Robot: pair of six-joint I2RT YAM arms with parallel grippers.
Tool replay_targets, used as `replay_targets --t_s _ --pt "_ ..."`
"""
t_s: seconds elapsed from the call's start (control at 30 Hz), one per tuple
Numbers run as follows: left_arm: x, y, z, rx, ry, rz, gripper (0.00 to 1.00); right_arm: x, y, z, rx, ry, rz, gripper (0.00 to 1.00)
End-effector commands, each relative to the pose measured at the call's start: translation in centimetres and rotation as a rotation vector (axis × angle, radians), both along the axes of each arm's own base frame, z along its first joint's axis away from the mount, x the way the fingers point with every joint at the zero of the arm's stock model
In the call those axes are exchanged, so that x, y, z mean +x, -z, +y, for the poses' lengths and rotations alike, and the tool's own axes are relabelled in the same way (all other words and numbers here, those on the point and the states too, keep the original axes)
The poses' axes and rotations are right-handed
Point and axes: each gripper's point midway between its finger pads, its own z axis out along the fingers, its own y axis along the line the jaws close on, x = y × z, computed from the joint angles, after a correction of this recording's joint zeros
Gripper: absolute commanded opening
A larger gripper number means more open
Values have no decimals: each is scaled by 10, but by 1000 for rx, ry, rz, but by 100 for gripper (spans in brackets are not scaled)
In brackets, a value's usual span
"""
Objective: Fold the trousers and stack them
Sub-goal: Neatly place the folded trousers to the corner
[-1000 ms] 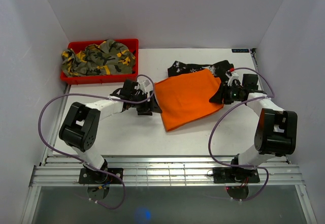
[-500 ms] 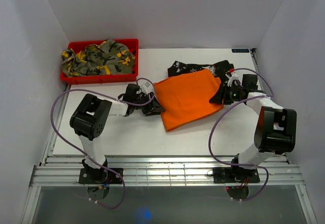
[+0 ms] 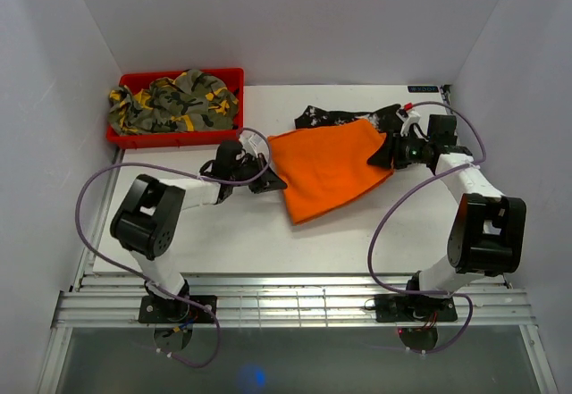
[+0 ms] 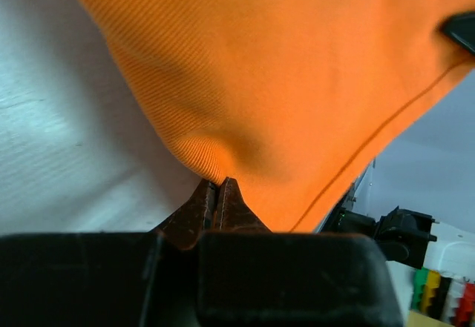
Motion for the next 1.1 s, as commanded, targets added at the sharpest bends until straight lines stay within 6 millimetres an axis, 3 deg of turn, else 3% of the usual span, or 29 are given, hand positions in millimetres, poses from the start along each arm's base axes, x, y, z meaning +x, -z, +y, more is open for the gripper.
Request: replay_targets --t_s 0.0,0.1,0.3,0.37,0.4,0.47,0.5,0.53,0.6,0.63,0.67,0.7,0.77,0.8,0.9,1.0,1.07 --pt "12 -100 -2 -52 28 -314 0 24 -78 5 -12 -46 -282 8" --pt "11 -142 -2 -74 27 -410 0 28 -114 6 -17 -53 -386 8" --pt "18 -185 -16 -102 73 -557 0 48 -175 -6 -72 -5 -599 8" --pt "28 -190 -22 -106 79 -605 0 60 -191 -18 -82 40 -643 8" --pt "34 -203 -26 -120 78 -640 0 66 -199 -23 -88 53 -679 8" --pt "49 -200 -33 -123 77 -660 0 79 -206 -37 -104 93 -697 8" --pt "57 -214 -37 -144 76 -712 0 86 -207 -46 -109 111 -710 8" --pt "62 -217 -41 -151 81 -726 0 90 -208 -50 -114 121 -717 8" --pt "77 -205 -52 -152 88 -715 0 98 -212 -60 -122 146 -739 8" --pt "86 -218 -57 -174 86 -751 0 106 -208 -69 -133 169 -739 8" --pt "93 -217 -61 -180 81 -749 0 111 -207 -74 -136 188 -736 8" --pt "104 -199 -67 -182 83 -710 0 115 -206 -79 -137 198 -735 8" --pt "116 -203 -76 -199 79 -720 0 124 -195 -92 -143 234 -712 8" --pt "121 -186 -80 -199 80 -676 0 127 -190 -95 -151 238 -707 8" --pt "127 -161 -81 -174 66 -651 0 137 -150 -105 -187 235 -667 8" --pt "131 -121 -74 -109 52 -606 0 141 -92 -110 -227 215 -603 8" --pt "132 -94 -69 -83 60 -540 0 139 -65 -109 -237 187 -553 8"
